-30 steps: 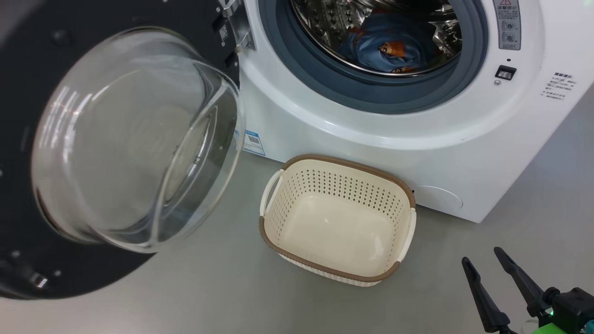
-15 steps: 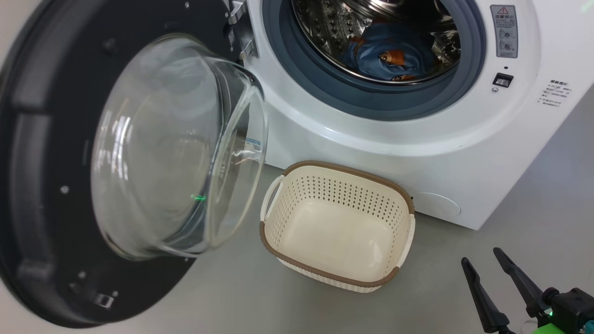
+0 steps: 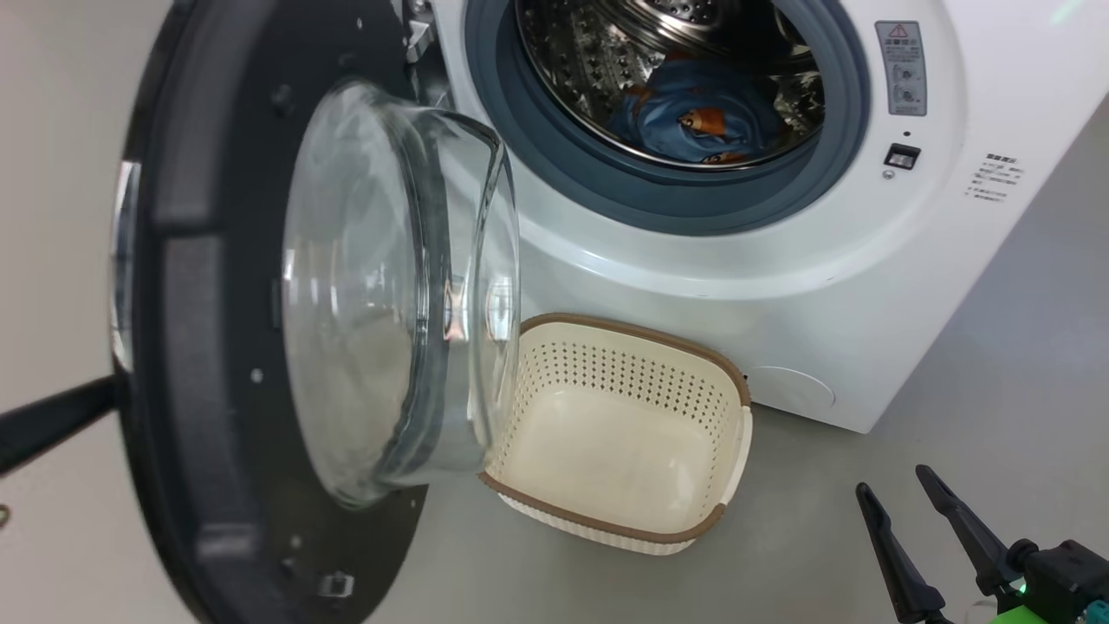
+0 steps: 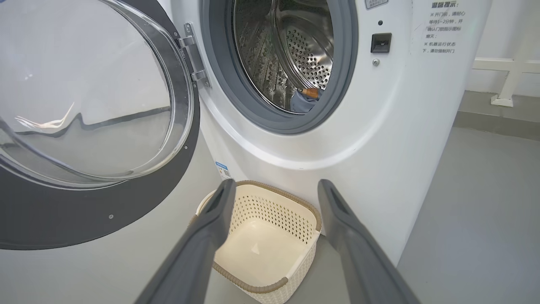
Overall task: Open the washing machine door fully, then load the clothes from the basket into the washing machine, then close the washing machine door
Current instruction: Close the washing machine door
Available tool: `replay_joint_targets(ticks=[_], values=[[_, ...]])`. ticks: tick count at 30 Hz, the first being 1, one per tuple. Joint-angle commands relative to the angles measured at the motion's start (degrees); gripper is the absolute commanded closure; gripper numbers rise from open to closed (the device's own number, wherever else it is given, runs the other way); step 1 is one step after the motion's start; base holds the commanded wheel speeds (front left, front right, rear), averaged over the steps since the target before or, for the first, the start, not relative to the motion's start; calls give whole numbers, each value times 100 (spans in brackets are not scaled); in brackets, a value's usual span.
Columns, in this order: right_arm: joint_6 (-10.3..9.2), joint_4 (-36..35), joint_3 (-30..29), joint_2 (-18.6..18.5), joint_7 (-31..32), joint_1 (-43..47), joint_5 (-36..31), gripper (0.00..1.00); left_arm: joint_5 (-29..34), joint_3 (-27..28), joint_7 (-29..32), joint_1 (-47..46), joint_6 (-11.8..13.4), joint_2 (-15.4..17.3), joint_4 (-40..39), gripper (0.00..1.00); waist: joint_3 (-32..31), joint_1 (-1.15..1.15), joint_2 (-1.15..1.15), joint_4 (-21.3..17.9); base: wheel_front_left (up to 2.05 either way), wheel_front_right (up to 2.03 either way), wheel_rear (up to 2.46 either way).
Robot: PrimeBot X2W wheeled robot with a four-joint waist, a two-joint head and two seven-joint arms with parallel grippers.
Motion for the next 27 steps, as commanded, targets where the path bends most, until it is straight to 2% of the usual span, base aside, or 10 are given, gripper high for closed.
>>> replay_joint_targets(ticks=[1, 14, 27], values=[[16, -114, 86, -53, -27, -59, -65, 0, -35, 132, 56, -117, -17, 188, -314, 100, -16, 0, 0, -86, 0, 0, 0], [16, -109, 53, -27, -27, -109, -59, 0, 247, -663, -85, -527, -17, -294, -760, 100, 1, 0, 0, -578, 0, 0, 0], [16, -141, 30, 24, -27, -245, -70, 0, 808, -1397, -801, -1248, -17, -756, -568, 100, 176, 0, 0, -1202, 0, 0, 0]])
